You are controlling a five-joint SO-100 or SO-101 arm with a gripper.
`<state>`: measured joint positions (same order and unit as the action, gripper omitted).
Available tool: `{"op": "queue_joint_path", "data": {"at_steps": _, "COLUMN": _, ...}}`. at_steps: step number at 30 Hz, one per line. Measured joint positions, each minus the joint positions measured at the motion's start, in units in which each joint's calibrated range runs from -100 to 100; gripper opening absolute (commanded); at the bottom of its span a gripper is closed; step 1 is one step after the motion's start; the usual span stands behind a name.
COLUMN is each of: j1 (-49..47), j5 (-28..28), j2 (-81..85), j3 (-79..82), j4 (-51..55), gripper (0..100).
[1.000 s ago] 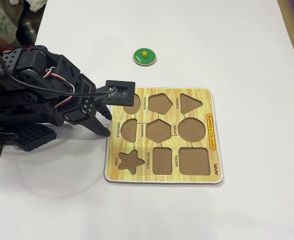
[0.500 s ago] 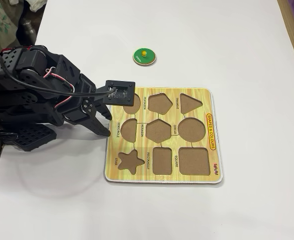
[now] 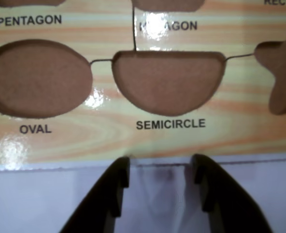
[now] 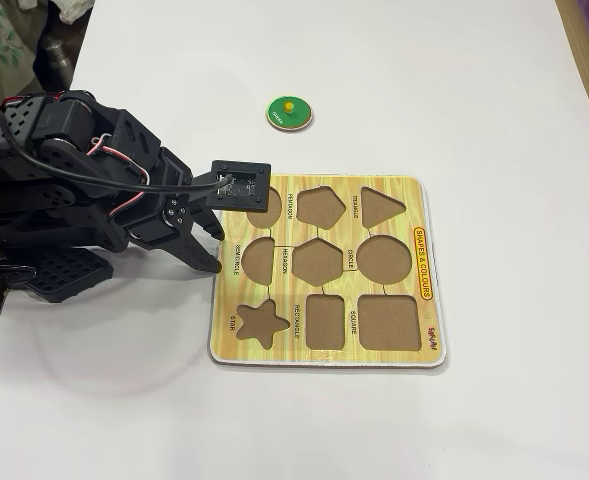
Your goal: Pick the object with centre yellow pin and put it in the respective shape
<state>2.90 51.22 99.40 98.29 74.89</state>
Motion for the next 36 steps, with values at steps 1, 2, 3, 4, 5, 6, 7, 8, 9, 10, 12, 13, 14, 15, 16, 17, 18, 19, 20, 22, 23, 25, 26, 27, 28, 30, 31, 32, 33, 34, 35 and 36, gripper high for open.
{"op": "queue_joint_path", "data": {"at_steps": 1, "j1": 0.00, "j5": 0.00, "j2": 0.00, "j3": 0.00, "j4": 0.00, "gripper": 15}}
{"op": "queue_joint_path", "data": {"at_steps": 2, "j1": 0.00, "j5": 0.00, "j2": 0.00, "j3": 0.00, "j4": 0.00, "gripper": 15}}
{"op": "queue_joint_path", "data": {"at_steps": 3, "j1": 0.09, "j5": 0.00, "j2": 0.00, "j3": 0.00, "j4": 0.00, "gripper": 15}}
{"op": "queue_joint_path", "data": {"at_steps": 4, "j1": 0.09, "j5": 0.00, "j2": 0.00, "j3": 0.00, "j4": 0.00, "gripper": 15}}
{"op": "queue_joint_path", "data": {"at_steps": 5, "j1": 0.09, "j5": 0.00, "j2": 0.00, "j3": 0.00, "j4": 0.00, "gripper": 15}}
{"op": "queue_joint_path", "data": {"at_steps": 6, "j1": 0.09, "j5": 0.00, "j2": 0.00, "j3": 0.00, "j4": 0.00, "gripper": 15}}
{"op": "queue_joint_path", "data": {"at_steps": 7, "j1": 0.09, "j5": 0.00, "j2": 0.00, "j3": 0.00, "j4": 0.00, "gripper": 15}}
{"op": "queue_joint_path", "data": {"at_steps": 8, "j1": 0.09, "j5": 0.00, "j2": -0.09, "j3": 0.00, "j4": 0.00, "gripper": 15}}
{"op": "queue_joint_path", "data": {"at_steps": 9, "j1": 0.09, "j5": 0.00, "j2": -0.43, "j3": -0.18, "j4": 0.00, "gripper": 15}}
{"op": "queue_joint_path", "data": {"at_steps": 10, "j1": 0.00, "j5": 0.00, "j2": -1.29, "j3": -0.45, "j4": 0.00, "gripper": 15}}
{"op": "queue_joint_path", "data": {"at_steps": 12, "j1": 0.37, "j5": 0.05, "j2": -4.55, "j3": -1.89, "j4": 0.09, "gripper": 15}}
{"op": "queue_joint_path", "data": {"at_steps": 13, "j1": 0.28, "j5": 0.05, "j2": -6.79, "j3": -3.33, "j4": 0.00, "gripper": 15}}
{"op": "queue_joint_path", "data": {"at_steps": 14, "j1": 0.19, "j5": 0.05, "j2": -8.85, "j3": -4.59, "j4": 0.00, "gripper": 15}}
{"op": "queue_joint_path", "data": {"at_steps": 15, "j1": 0.00, "j5": 0.05, "j2": -11.43, "j3": -6.38, "j4": 0.00, "gripper": 15}}
{"op": "queue_joint_path", "data": {"at_steps": 16, "j1": -0.09, "j5": 0.05, "j2": -14.00, "j3": -7.91, "j4": 0.00, "gripper": 15}}
{"op": "queue_joint_path", "data": {"at_steps": 17, "j1": -0.28, "j5": 0.05, "j2": -16.41, "j3": -9.53, "j4": 0.09, "gripper": 15}}
{"op": "queue_joint_path", "data": {"at_steps": 18, "j1": -0.28, "j5": 0.05, "j2": -19.42, "j3": -12.05, "j4": 0.94, "gripper": 15}}
{"op": "queue_joint_path", "data": {"at_steps": 19, "j1": -0.28, "j5": 0.05, "j2": -22.16, "j3": -13.85, "j4": 1.46, "gripper": 15}}
{"op": "queue_joint_path", "data": {"at_steps": 20, "j1": -0.28, "j5": 0.05, "j2": -25.60, "j3": -16.19, "j4": 1.46, "gripper": 15}}
{"op": "queue_joint_path", "data": {"at_steps": 22, "j1": -0.28, "j5": 0.05, "j2": -31.53, "j3": -21.58, "j4": 1.46, "gripper": 15}}
{"op": "queue_joint_path", "data": {"at_steps": 23, "j1": -0.28, "j5": 0.05, "j2": -34.54, "j3": -24.82, "j4": 1.54, "gripper": 15}}
{"op": "queue_joint_path", "data": {"at_steps": 25, "j1": -0.28, "j5": 0.05, "j2": -40.21, "j3": -29.50, "j4": 1.54, "gripper": 15}}
{"op": "queue_joint_path", "data": {"at_steps": 26, "j1": -0.28, "j5": 0.05, "j2": -44.76, "j3": -32.64, "j4": 1.54, "gripper": 15}}
{"op": "queue_joint_path", "data": {"at_steps": 27, "j1": -0.84, "j5": 0.05, "j2": -48.54, "j3": -35.52, "j4": 1.54, "gripper": 15}}
{"op": "queue_joint_path", "data": {"at_steps": 28, "j1": -1.59, "j5": 0.05, "j2": -52.32, "j3": -38.31, "j4": 1.54, "gripper": 15}}
{"op": "queue_joint_path", "data": {"at_steps": 30, "j1": -5.05, "j5": 0.26, "j2": -59.54, "j3": -44.06, "j4": 1.54, "gripper": 15}}
{"op": "queue_joint_path", "data": {"at_steps": 31, "j1": -6.92, "j5": -0.10, "j2": -62.54, "j3": -46.85, "j4": 1.54, "gripper": 15}}
{"op": "queue_joint_path", "data": {"at_steps": 32, "j1": -8.61, "j5": -0.21, "j2": -65.38, "j3": -49.64, "j4": 1.54, "gripper": 15}}
{"op": "queue_joint_path", "data": {"at_steps": 33, "j1": -10.66, "j5": -0.26, "j2": -67.44, "j3": -52.07, "j4": 1.54, "gripper": 15}}
{"op": "queue_joint_path", "data": {"at_steps": 34, "j1": -12.82, "j5": -0.21, "j2": -69.59, "j3": -54.77, "j4": 1.54, "gripper": 15}}
{"op": "queue_joint_path", "data": {"at_steps": 35, "j1": -14.59, "j5": -0.05, "j2": -71.39, "j3": -56.92, "j4": 1.54, "gripper": 15}}
{"op": "queue_joint_path", "data": {"at_steps": 36, "j1": -16.28, "j5": 0.05, "j2": -73.11, "j3": -59.17, "j4": 1.54, "gripper": 15}}
